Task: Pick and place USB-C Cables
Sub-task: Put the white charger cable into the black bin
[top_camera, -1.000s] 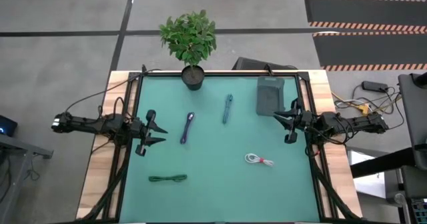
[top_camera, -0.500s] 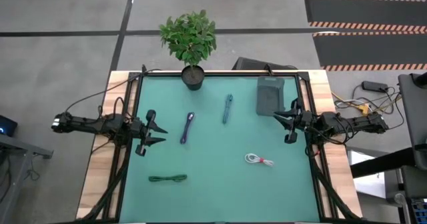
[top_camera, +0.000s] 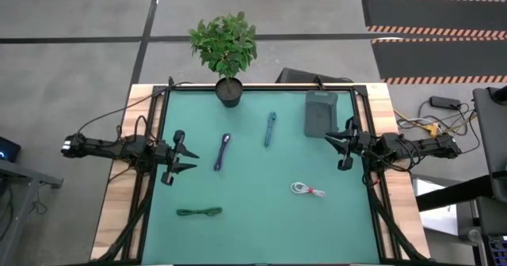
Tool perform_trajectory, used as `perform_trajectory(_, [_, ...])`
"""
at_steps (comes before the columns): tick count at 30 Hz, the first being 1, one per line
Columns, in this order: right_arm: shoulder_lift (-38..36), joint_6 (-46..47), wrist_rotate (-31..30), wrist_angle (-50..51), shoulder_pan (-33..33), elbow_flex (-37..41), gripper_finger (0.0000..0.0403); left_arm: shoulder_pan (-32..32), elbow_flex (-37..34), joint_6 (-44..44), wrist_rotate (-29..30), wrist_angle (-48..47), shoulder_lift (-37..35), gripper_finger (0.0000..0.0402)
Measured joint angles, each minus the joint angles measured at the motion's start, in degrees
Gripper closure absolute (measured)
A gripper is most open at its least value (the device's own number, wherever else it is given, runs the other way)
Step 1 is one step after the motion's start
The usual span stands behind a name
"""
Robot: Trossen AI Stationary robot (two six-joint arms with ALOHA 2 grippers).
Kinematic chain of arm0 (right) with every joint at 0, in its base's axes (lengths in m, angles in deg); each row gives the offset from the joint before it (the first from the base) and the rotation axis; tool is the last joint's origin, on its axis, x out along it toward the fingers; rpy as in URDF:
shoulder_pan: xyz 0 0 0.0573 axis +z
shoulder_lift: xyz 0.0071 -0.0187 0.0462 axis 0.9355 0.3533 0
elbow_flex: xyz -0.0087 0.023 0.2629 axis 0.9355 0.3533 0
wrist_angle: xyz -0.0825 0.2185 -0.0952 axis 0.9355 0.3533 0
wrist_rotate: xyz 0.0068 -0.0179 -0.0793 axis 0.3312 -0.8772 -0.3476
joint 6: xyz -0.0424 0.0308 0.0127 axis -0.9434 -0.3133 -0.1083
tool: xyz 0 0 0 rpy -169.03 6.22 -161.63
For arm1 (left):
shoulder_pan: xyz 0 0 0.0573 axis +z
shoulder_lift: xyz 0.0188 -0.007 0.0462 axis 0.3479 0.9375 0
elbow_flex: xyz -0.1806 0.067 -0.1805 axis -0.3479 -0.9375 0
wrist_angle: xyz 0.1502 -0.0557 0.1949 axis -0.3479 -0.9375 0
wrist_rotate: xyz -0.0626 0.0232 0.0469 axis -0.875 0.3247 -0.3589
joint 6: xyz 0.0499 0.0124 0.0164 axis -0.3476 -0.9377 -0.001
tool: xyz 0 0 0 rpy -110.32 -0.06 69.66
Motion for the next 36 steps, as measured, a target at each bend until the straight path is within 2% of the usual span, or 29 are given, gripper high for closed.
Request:
perform_trajectory(8, [0.01,0.3,0.0,-0.08,0.0,0.0,0.0349,-0.02,0.0,0.41,0.01,4.26,0.03,0.0283])
perform_trajectory(14, [0.0,5.15,0.0,-0.26,0.0,0.0,0.0349,-0.02,0.0,0.47,0.01,9.98,0.14,0.0283])
perform_trajectory(30, [0.0,4.95,0.0,-0.47,0.0,0.01,0.0349,-0.02,-0.02,-0.33,0.19,17.56,0.21,0.0283])
perform_trajectory(34, [0.15,4.44,0.02,-4.58,0.0,0.0,0.0349,-0.02,-0.02,-2.97,1.14,19.86,0.25,0.0283])
perform_trajectory(36, [0.59,6.61,0.15,-7.84,-0.02,0.02,0.0349,-0.02,-0.02,-3.06,4.05,21.37,0.33,0.0283])
